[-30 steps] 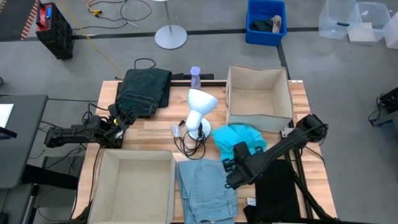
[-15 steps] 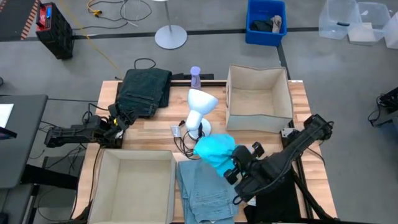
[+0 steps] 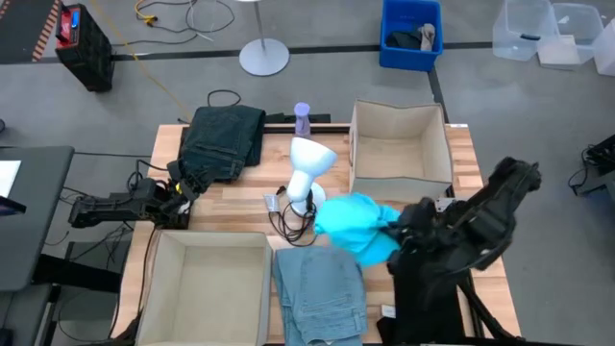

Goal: Sort clothes
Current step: Put the light blue shorts into the top laundry organizer

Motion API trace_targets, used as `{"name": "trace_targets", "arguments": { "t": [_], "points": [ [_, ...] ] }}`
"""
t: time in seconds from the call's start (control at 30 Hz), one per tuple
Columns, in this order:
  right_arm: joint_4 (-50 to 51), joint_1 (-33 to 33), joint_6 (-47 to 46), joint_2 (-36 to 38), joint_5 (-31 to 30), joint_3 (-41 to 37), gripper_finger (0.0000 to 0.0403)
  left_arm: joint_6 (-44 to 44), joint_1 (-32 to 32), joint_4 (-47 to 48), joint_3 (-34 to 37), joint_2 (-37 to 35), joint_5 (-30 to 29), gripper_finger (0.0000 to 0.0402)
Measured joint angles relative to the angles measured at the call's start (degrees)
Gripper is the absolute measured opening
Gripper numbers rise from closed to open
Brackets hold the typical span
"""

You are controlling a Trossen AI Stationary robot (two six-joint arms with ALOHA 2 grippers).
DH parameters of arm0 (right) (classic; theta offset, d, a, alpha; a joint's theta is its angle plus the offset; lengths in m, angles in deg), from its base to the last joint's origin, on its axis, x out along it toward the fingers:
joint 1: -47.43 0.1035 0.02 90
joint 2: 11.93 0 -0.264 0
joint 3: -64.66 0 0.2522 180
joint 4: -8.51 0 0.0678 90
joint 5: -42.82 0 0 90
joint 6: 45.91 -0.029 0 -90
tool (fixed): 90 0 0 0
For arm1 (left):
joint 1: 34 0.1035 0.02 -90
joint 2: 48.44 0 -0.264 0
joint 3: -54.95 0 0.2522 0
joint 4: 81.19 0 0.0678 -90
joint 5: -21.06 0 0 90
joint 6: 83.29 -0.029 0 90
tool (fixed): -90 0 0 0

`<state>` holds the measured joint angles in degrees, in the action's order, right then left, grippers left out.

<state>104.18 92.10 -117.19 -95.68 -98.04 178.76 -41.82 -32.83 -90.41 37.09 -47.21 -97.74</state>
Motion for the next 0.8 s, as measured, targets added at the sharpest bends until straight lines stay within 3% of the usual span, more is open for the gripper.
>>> {"name": "trace_targets", "arguments": {
  "t": [0.53,0.8],
  "points": [
    [-1.2,6.8,11.2,11.2,-15.0,0.0,0.0007,0.4,0.0,-0.1,0.0,0.0,0.2,0.0065],
    [-1.0,8.6,15.8,15.5,-22.0,0.0,0.0007,0.2,0.0,-0.1,-1.7,0.1,5.1,0.0064]
  ]
}}
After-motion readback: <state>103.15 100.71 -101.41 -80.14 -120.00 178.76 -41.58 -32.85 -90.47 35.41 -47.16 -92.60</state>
